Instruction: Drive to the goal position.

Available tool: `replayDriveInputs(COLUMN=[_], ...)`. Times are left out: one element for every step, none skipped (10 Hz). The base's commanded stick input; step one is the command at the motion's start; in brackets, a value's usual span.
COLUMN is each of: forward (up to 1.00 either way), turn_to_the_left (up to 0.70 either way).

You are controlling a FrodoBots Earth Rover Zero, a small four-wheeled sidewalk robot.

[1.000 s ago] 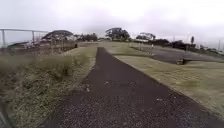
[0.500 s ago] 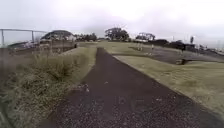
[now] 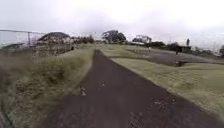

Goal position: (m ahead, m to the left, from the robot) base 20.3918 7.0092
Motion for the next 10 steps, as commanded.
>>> replayDriveInputs(forward=[1.0, 1.0, 1.0, 1.0, 1.0, 1.0, 1.0, 1.0, 1.0, 1.0], turn_to_the_left=[0.0, 0.0, 0.0, 0.0, 0.0, 0.0, 0.0, 0.0, 0.0, 0.0])
